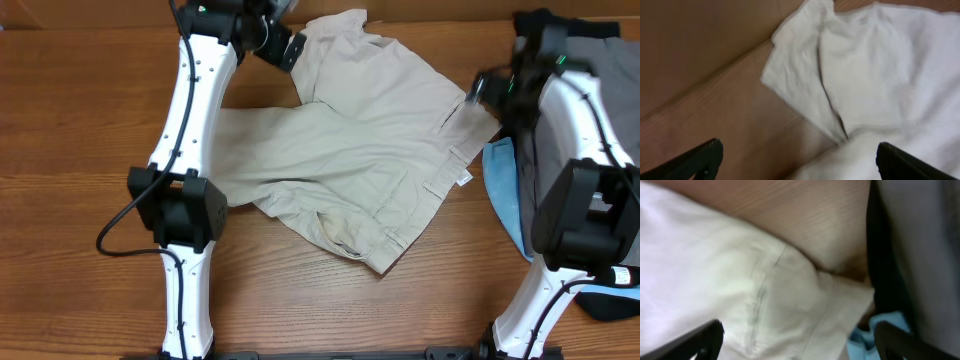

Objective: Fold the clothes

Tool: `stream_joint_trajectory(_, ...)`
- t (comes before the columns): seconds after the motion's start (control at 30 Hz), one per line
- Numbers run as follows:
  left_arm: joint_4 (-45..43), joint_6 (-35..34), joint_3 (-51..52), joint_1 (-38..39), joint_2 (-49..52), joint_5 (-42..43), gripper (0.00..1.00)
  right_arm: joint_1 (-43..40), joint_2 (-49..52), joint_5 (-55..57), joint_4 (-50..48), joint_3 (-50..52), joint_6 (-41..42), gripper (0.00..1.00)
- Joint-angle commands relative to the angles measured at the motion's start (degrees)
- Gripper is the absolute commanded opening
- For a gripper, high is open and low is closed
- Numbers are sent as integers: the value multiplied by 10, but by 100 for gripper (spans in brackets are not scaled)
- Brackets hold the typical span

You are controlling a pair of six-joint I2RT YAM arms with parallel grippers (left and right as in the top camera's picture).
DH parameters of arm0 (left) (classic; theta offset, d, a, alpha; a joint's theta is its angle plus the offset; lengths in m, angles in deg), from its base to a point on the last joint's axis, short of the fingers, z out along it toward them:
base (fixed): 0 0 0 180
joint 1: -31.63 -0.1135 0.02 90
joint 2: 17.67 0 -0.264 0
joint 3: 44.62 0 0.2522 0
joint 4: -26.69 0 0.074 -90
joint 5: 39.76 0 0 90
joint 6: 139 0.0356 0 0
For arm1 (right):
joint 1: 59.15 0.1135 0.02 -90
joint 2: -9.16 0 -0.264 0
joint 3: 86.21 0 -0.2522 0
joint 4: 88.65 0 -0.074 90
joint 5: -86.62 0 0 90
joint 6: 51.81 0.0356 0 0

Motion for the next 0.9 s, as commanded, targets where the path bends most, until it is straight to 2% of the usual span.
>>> stream_joint_trajectory(0.0,-75,-21,4,11,57,3,100,17,-14,-14,85,-152,-9,100)
stream_joint_trajectory(0.07,-137,-40,4,17,92,3,99,29,-14,-14,138,-207,-9,100)
stream_joint_trajectory(0.1,-169,-49,4,22,112,2,95,37,-14,-12,168,-232,-9,100)
stream_joint_trajectory(0.27,-254,-70,4,37,179,-11,86,57,-13,-12,205,-243,-8,99)
stream_joint_trajectory(0.37,-292,-82,4,45,224,-22,85,68,-13,-12,211,-243,-8,95)
stream_joint_trajectory(0.63,-300,-147,5,44,262,-112,89,70,-13,-12,220,-243,-8,95)
stream_joint_trajectory(0.87,-303,-182,-6,38,264,-97,94,70,-13,-5,223,-243,-8,95)
